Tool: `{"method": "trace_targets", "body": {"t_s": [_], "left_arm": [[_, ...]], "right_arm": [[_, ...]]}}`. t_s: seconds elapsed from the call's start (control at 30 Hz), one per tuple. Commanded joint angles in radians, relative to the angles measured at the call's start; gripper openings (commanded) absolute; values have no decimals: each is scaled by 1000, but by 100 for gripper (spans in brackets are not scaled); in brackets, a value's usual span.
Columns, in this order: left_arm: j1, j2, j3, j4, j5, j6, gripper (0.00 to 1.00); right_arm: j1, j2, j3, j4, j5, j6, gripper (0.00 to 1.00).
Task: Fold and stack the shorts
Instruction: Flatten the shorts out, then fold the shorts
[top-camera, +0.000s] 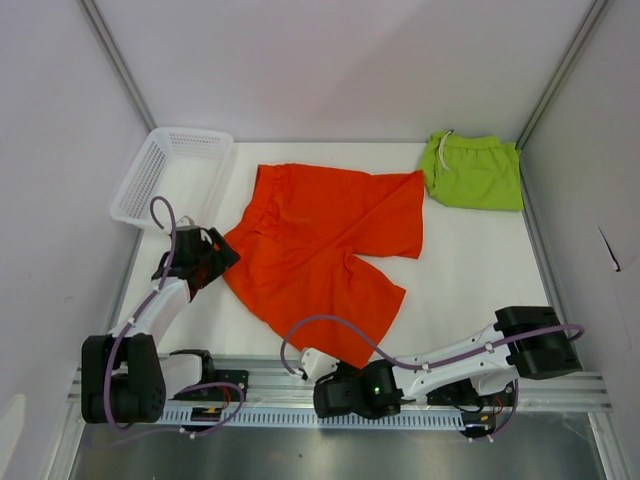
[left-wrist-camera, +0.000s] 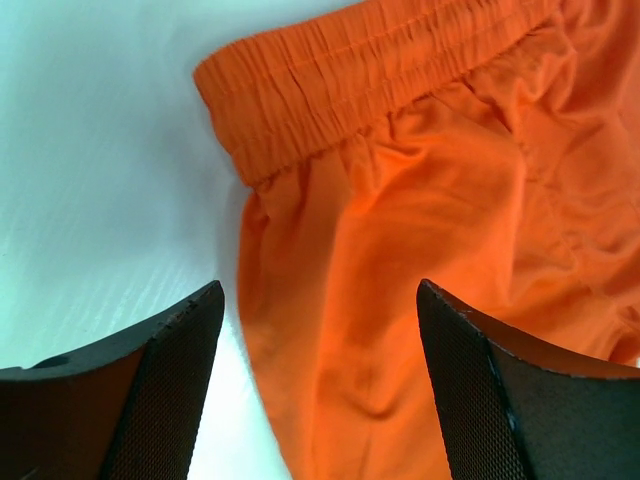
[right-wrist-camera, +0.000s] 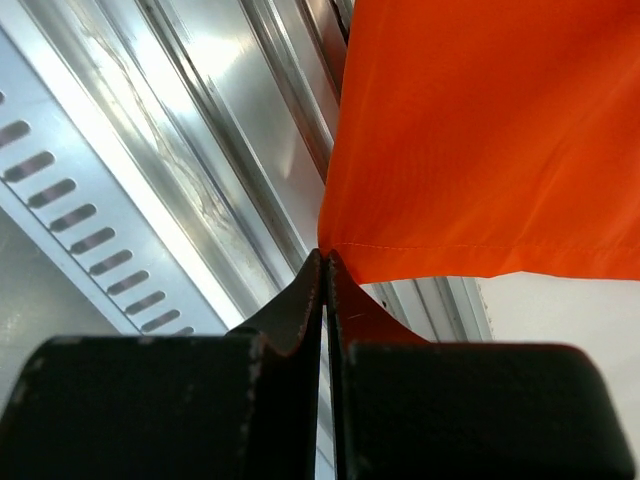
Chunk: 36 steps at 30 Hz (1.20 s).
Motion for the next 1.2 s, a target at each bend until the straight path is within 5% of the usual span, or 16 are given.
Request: {"method": "trace_targets", "body": {"t_s": [0.0,0.33,0.9,1.07,1.17], "left_arm": [[18,1,-17,36,-32,3,80],[21,39,-51,78,-92,-27,73],[20,163,-60,190,-132,-98,63],[20,182,-61,228,-116,-106,46],[21,186,-60,230,-112,-104,23]], "right_arm": [[13,-10,9,-80,-11,54,0],[29,-49,-3,-192,14,221,0],[126,-73,-5,-227,28,276,0],[155,-84,12,-245,46,289,0],[155,-81,18,-244,55,289,0]]}}
